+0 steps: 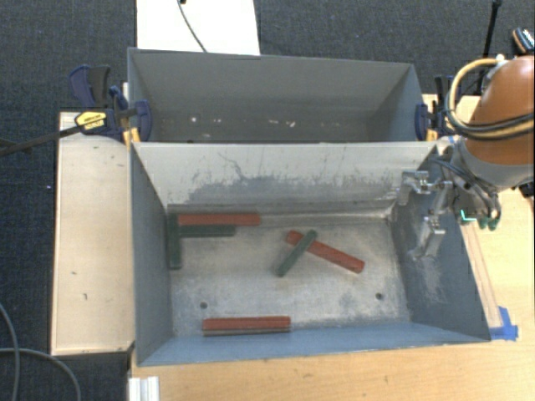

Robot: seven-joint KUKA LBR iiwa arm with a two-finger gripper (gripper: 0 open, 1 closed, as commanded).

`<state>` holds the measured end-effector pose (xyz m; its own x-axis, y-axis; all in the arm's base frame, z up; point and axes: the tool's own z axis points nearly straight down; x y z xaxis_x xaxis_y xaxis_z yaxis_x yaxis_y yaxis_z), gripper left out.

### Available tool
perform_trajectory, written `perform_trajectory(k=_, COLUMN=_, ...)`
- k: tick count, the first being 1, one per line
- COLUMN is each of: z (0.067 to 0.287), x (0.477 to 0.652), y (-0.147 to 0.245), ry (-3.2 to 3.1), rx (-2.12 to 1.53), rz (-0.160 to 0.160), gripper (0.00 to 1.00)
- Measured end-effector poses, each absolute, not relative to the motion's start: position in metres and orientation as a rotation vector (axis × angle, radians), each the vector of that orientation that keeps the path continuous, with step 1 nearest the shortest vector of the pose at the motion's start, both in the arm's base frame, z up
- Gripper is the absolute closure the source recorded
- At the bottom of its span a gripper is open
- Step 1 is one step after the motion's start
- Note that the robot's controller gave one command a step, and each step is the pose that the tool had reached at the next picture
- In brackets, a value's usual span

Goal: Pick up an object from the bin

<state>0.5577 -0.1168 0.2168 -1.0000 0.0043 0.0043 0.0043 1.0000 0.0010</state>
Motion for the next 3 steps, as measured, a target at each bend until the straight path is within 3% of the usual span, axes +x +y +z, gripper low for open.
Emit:
perform_trajectory(k=1, z=0.078, x=0.549, y=-0.07, ry=-3.133, rx=-0.138, rz=-0.004, gripper=0.0)
perform_trajectory(k=2, z=0.197, x=0.52, y=-0.068, ry=-3.15, rx=-0.078, rz=0.002, gripper=0.0)
perform_trajectory(k=3, z=0.066, x=0.559, y=-0.058, ry=-3.137, rx=-0.087, rz=-0.001, gripper=0.0)
